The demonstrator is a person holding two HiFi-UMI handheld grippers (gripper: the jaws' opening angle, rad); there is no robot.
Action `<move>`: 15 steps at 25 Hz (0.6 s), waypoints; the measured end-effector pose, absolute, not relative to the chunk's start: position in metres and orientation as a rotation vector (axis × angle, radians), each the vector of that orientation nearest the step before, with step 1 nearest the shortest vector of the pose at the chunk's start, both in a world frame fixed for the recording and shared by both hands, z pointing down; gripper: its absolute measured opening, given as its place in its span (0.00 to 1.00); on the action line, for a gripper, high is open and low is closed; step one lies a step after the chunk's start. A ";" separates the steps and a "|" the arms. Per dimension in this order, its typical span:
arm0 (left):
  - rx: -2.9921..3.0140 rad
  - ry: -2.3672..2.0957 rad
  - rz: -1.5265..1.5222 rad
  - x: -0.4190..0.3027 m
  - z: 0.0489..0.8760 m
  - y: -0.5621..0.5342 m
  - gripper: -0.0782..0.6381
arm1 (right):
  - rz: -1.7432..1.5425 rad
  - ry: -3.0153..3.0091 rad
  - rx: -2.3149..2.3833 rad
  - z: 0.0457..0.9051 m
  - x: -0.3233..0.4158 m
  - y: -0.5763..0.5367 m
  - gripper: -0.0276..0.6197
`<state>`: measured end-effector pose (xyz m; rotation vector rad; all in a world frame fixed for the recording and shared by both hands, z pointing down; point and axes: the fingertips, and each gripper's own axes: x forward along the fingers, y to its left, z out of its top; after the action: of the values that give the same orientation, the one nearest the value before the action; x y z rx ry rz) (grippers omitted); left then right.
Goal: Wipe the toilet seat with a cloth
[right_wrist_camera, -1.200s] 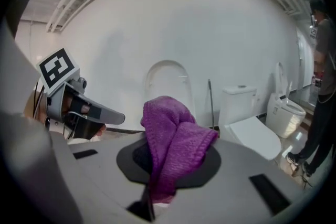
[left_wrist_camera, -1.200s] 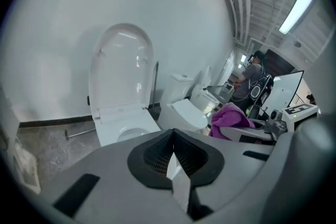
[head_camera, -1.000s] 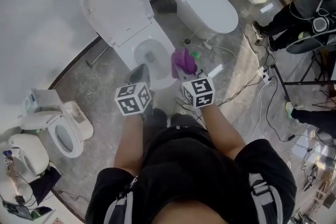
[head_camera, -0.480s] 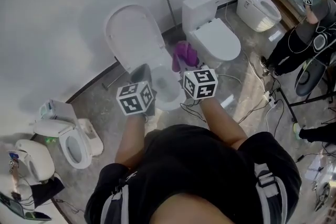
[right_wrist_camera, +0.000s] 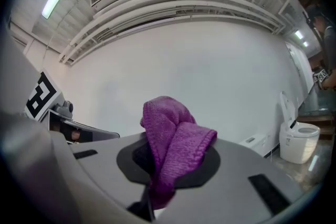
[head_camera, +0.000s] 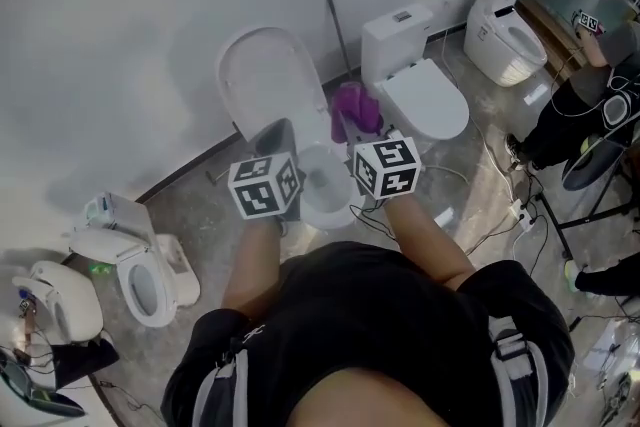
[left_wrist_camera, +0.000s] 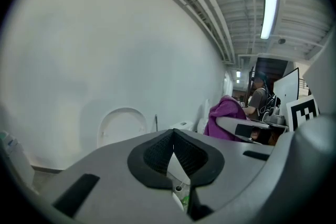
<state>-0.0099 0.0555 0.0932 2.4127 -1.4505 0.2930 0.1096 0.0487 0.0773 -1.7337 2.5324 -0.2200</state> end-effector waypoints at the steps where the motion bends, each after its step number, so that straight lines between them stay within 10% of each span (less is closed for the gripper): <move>1: 2.416 -1.455 0.300 -0.010 0.093 0.055 0.12 | -0.226 2.530 -1.734 0.078 0.109 0.047 0.12; 15: 2.348 -1.480 0.348 -0.028 0.111 0.074 0.12 | -0.242 2.523 -1.749 0.085 0.109 0.061 0.12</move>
<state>-0.0283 0.0738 0.1106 2.3476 -1.4803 0.3479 0.1089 0.0610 0.0854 -1.7495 2.5235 -0.2420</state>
